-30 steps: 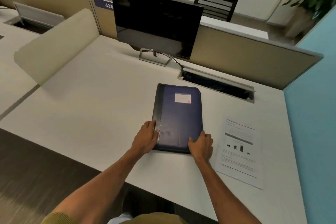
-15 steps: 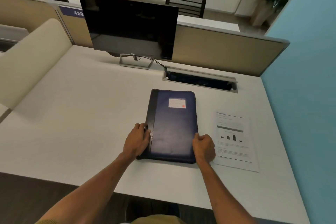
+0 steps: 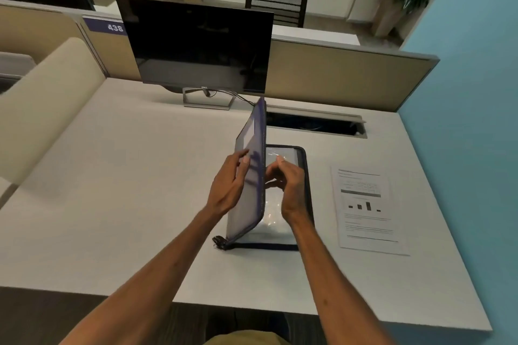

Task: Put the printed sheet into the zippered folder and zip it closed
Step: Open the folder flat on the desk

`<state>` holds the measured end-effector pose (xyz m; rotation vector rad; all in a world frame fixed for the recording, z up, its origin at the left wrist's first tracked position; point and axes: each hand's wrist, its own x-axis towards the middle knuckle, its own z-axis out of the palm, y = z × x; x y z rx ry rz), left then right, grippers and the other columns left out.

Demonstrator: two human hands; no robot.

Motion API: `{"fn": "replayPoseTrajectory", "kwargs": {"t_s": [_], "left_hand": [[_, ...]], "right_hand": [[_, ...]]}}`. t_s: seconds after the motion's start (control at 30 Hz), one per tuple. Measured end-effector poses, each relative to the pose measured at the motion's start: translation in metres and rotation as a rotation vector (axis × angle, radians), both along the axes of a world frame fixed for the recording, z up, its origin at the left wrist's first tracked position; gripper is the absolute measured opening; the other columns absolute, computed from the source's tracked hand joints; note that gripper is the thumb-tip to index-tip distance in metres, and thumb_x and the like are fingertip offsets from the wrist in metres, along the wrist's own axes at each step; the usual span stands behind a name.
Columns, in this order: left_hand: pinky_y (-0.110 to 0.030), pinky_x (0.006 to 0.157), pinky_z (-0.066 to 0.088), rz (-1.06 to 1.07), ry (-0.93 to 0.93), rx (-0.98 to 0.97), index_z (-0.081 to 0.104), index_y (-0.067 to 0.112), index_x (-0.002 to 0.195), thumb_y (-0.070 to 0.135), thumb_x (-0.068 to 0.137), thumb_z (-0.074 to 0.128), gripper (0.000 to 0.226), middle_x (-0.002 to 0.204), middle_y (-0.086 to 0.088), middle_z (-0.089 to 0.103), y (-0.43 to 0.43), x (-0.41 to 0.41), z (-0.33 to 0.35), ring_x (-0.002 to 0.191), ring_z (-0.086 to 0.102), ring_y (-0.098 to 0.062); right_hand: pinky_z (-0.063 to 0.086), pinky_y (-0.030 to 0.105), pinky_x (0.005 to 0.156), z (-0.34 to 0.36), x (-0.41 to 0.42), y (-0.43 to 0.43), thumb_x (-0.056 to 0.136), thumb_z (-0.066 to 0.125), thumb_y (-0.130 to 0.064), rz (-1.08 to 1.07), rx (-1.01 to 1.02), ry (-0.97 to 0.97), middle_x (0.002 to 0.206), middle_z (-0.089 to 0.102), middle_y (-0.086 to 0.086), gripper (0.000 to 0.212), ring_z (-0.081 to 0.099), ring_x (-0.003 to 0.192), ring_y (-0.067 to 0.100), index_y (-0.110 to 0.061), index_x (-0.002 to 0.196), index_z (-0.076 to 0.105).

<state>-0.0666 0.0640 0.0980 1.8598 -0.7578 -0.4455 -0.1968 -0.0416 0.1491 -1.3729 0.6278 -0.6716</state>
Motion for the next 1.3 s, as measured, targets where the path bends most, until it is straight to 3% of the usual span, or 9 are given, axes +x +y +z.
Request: {"fn": "replayPoseTrajectory", "kwargs": {"t_s": [0.1, 0.2, 0.33, 0.47, 0.63, 0.8, 0.93, 1.1, 1.3], "left_hand": [[-0.045, 0.110, 0.053, -0.056, 0.116, -0.129, 0.042, 0.039, 0.155, 0.075, 0.099, 0.042, 0.067, 0.157, 0.007, 0.050, 0.007, 0.017, 0.035, 0.138, 0.055, -0.017], [-0.033, 0.104, 0.052, -0.076, 0.101, -0.125, 0.035, 0.037, 0.159, 0.054, 0.096, 0.063, 0.071, 0.160, 0.005, 0.047, 0.032, 0.042, 0.058, 0.136, 0.053, -0.014], [-0.039, 0.099, 0.057, -0.096, 0.148, 0.026, 0.035, 0.037, 0.160, 0.023, 0.099, 0.072, 0.073, 0.152, -0.001, 0.051, 0.079, 0.093, 0.065, 0.125, 0.060, -0.018], [-0.050, 0.103, 0.056, -0.001, 0.066, 0.259, 0.028, 0.030, 0.166, 0.012, 0.105, 0.063, 0.072, 0.161, -0.007, 0.046, 0.113, 0.128, 0.051, 0.135, 0.057, -0.037], [-0.050, 0.119, 0.041, -0.004, -0.144, 0.510, -0.007, 0.020, 0.170, 0.018, 0.109, 0.048, 0.082, 0.174, -0.014, 0.024, 0.140, 0.140, 0.006, 0.149, 0.043, -0.039], [-0.053, 0.131, 0.020, 0.068, -0.177, 0.629, -0.016, 0.011, 0.168, 0.042, 0.113, 0.043, 0.086, 0.178, -0.012, -0.012, 0.149, 0.131, -0.031, 0.164, 0.007, -0.035], [-0.055, 0.132, 0.015, 0.058, -0.281, 0.692, -0.016, 0.010, 0.168, 0.053, 0.112, 0.034, 0.087, 0.177, -0.013, -0.018, 0.161, 0.127, -0.062, 0.165, -0.004, -0.032], [-0.055, 0.133, 0.004, -0.006, -0.171, 0.818, -0.017, 0.012, 0.168, 0.063, 0.109, 0.016, 0.085, 0.176, -0.008, -0.023, 0.166, 0.110, -0.095, 0.164, -0.015, -0.026], [-0.052, 0.132, 0.000, -0.027, -0.120, 0.871, -0.014, 0.009, 0.167, 0.062, 0.110, 0.015, 0.083, 0.176, -0.009, -0.024, 0.168, 0.097, -0.113, 0.164, -0.016, -0.026]], "right_hand": [[0.060, 0.056, 0.085, -0.004, 0.018, 0.028, 0.111, 0.045, -0.020, 0.113, -0.028, -0.003, 0.091, 0.075, 0.016, 0.038, 0.075, 0.088, 0.032, 0.003, 0.094, 0.069], [0.059, 0.053, 0.093, -0.021, 0.036, 0.054, 0.106, 0.053, -0.022, 0.213, -0.070, 0.016, 0.106, 0.076, 0.010, 0.024, 0.073, 0.103, 0.030, -0.006, 0.108, 0.071], [0.056, 0.036, 0.103, -0.048, 0.055, 0.079, 0.104, 0.058, -0.021, 0.278, -0.186, 0.053, 0.123, 0.073, -0.002, 0.024, 0.067, 0.119, 0.016, -0.015, 0.121, 0.074], [0.051, 0.031, 0.112, -0.085, 0.063, 0.087, 0.103, 0.065, -0.026, 0.292, -0.344, 0.249, 0.141, 0.064, -0.016, 0.029, 0.058, 0.131, 0.005, -0.029, 0.132, 0.070], [0.039, 0.046, 0.123, -0.133, 0.055, 0.085, 0.101, 0.067, -0.031, 0.480, -0.768, 0.565, 0.164, 0.043, -0.010, 0.060, 0.042, 0.150, 0.016, -0.032, 0.157, 0.046], [0.012, 0.049, 0.131, -0.155, 0.044, 0.093, 0.106, 0.054, -0.040, 0.616, -1.004, 0.665, 0.176, 0.011, -0.008, 0.073, 0.019, 0.160, 0.018, -0.034, 0.168, 0.015], [0.004, 0.052, 0.130, -0.164, 0.039, 0.097, 0.110, 0.042, -0.043, 0.634, -1.088, 0.720, 0.177, 0.002, -0.004, 0.070, 0.014, 0.162, 0.021, -0.031, 0.168, 0.006], [0.003, 0.057, 0.130, -0.168, 0.032, 0.096, 0.110, 0.038, -0.043, 0.669, -1.170, 0.770, 0.177, 0.000, 0.001, 0.069, 0.007, 0.163, 0.022, -0.025, 0.169, 0.006], [-0.005, 0.057, 0.127, -0.174, 0.032, 0.093, 0.110, 0.032, -0.048, 0.708, -1.210, 0.815, 0.177, -0.001, 0.002, 0.069, 0.004, 0.163, 0.024, -0.025, 0.169, 0.003]]}}
